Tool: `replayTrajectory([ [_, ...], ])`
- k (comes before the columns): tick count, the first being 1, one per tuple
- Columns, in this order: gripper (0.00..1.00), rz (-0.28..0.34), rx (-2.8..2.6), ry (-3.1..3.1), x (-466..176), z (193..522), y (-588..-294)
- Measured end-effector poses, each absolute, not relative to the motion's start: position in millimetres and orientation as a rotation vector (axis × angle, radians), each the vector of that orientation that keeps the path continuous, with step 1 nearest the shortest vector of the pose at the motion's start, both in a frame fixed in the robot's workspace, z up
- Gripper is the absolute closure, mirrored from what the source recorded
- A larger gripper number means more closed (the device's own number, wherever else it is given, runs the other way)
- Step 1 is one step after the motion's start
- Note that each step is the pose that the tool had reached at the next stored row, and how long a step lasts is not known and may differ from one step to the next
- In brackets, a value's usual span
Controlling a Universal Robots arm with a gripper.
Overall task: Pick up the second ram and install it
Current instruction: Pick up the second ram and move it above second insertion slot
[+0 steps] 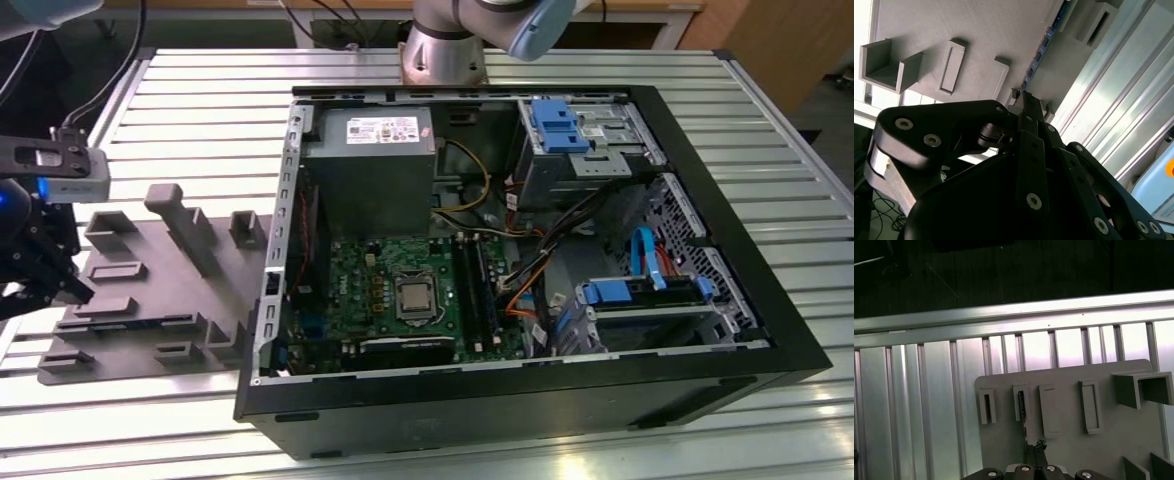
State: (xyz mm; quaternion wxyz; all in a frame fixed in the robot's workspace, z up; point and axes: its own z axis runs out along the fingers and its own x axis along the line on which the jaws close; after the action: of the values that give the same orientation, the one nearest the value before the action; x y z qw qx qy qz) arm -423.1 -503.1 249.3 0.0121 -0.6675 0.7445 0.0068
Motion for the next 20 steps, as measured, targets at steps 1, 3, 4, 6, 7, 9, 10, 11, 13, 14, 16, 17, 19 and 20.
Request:
replayTrajectory([
  [1, 0.89, 0.021, -2.081, 2.321, -423.0, 248.9, -503.4],
  [3, 0.89, 0.021, -2.081, 2.321, -422.7, 247.9, -504.1],
  [4, 0.89, 0.021, -2.081, 2.321, -422.5, 247.4, -504.5],
  [6, 0.89, 0.021, -2.081, 2.321, -422.0, 246.4, -505.3],
  [7, 0.89, 0.021, -2.081, 2.321, -421.8, 246.0, -505.7],
  [9, 0.89, 0.021, -2.081, 2.321, -421.2, 245.0, -506.6],
  [10, 0.89, 0.021, -2.081, 2.321, -420.7, 244.5, -507.0],
  [11, 0.89, 0.021, -2.081, 2.321, -420.2, 244.0, -507.5],
  [13, 0.89, 0.021, -2.081, 2.321, -419.2, 243.0, -508.4],
  [14, 0.89, 0.021, -2.081, 2.321, -418.6, 242.5, -508.7],
  [16, 0.89, 0.021, -2.081, 2.321, -417.3, 241.5, -509.6],
  [17, 0.89, 0.021, -2.081, 2.321, -416.7, 240.9, -510.0],
  [19, 0.89, 0.021, -2.081, 2.321, -415.3, 239.7, -510.9],
  [20, 0.89, 0.021, -2.081, 2.321, -414.6, 239.1, -511.4],
])
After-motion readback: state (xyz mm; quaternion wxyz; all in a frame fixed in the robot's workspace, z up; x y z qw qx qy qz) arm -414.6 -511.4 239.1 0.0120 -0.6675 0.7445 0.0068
